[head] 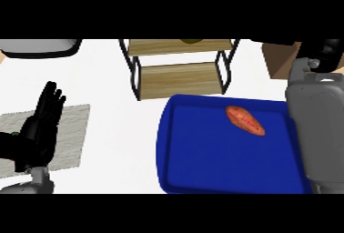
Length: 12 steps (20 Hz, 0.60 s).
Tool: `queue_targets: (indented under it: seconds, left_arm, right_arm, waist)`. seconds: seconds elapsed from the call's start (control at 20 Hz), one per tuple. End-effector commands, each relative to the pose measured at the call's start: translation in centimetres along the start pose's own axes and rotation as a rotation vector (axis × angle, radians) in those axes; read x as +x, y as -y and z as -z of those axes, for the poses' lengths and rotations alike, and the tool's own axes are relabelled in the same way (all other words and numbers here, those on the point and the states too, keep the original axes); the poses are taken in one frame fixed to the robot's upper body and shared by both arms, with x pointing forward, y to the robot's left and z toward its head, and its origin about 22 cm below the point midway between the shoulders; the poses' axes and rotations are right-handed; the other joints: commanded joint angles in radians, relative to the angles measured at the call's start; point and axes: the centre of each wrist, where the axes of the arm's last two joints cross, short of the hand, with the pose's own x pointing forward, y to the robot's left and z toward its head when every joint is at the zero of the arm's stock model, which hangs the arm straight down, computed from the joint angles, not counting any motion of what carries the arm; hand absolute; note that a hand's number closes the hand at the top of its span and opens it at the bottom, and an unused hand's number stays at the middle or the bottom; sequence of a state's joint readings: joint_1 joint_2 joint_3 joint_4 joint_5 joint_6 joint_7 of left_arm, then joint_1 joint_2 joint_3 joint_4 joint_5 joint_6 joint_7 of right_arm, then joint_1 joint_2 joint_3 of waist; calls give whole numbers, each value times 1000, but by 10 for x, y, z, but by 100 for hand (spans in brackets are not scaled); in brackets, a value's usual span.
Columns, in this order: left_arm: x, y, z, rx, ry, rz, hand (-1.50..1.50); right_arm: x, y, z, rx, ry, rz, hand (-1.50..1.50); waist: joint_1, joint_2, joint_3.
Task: Pick the pear from the tray and place it in the tiered shelf
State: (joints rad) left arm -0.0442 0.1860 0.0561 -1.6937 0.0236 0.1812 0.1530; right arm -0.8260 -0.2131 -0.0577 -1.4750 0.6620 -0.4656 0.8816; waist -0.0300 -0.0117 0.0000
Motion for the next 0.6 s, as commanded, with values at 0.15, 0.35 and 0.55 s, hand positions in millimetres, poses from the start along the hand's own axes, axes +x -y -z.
queue_targets:
  seconds: [0.15,0.35,0.55]
  left_arm:
    - [9,2,6,-17,16,-6,0]
    - [-3,-8,-22,-20,0,-3,0]
    - [11,13,7,-17,29,3,0]
  right_arm:
    - [-20,94,-17,15,-10,2,-150]
    - [-35,138,-21,33,8,13,-150]
    - [-53,151,-27,55,11,46,-150]
  waist:
    - [13,7,0]
    - [23,8,0]
    - [25,11,0]
